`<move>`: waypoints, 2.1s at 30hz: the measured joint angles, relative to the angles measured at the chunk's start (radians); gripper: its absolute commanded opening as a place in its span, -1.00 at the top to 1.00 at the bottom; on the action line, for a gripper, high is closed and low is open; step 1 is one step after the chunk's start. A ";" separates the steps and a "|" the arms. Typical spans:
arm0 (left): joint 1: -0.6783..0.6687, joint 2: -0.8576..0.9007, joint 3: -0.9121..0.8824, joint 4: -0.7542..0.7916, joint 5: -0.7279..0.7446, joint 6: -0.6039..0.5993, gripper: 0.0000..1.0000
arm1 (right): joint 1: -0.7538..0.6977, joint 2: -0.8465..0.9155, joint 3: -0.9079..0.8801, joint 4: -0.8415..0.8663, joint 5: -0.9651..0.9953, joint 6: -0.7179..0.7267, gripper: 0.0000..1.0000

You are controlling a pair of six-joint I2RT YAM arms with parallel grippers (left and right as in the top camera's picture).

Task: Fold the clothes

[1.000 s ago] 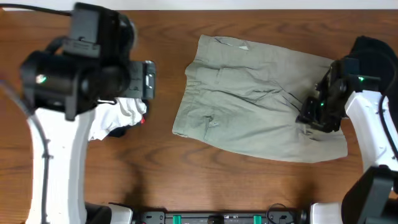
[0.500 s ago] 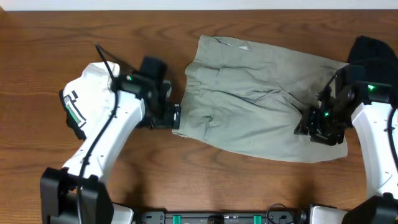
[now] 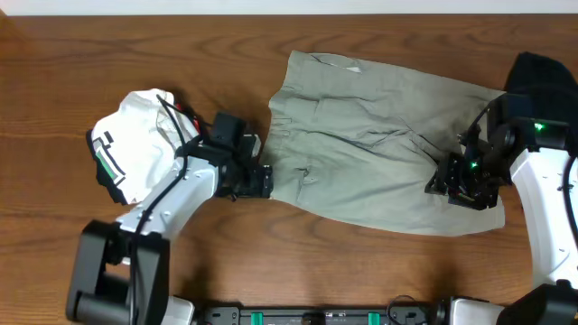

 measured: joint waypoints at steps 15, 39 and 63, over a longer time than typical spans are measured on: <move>0.023 0.082 0.016 -0.064 0.023 -0.011 0.88 | 0.000 0.000 -0.002 0.019 0.065 0.051 -0.32; 0.172 -0.097 0.066 -0.068 -0.157 -0.101 0.88 | 0.074 -0.001 -0.405 0.212 -0.130 0.008 -0.07; 0.172 -0.097 0.066 0.005 -0.082 -0.104 0.86 | 0.020 0.007 -0.609 1.114 0.122 0.365 0.79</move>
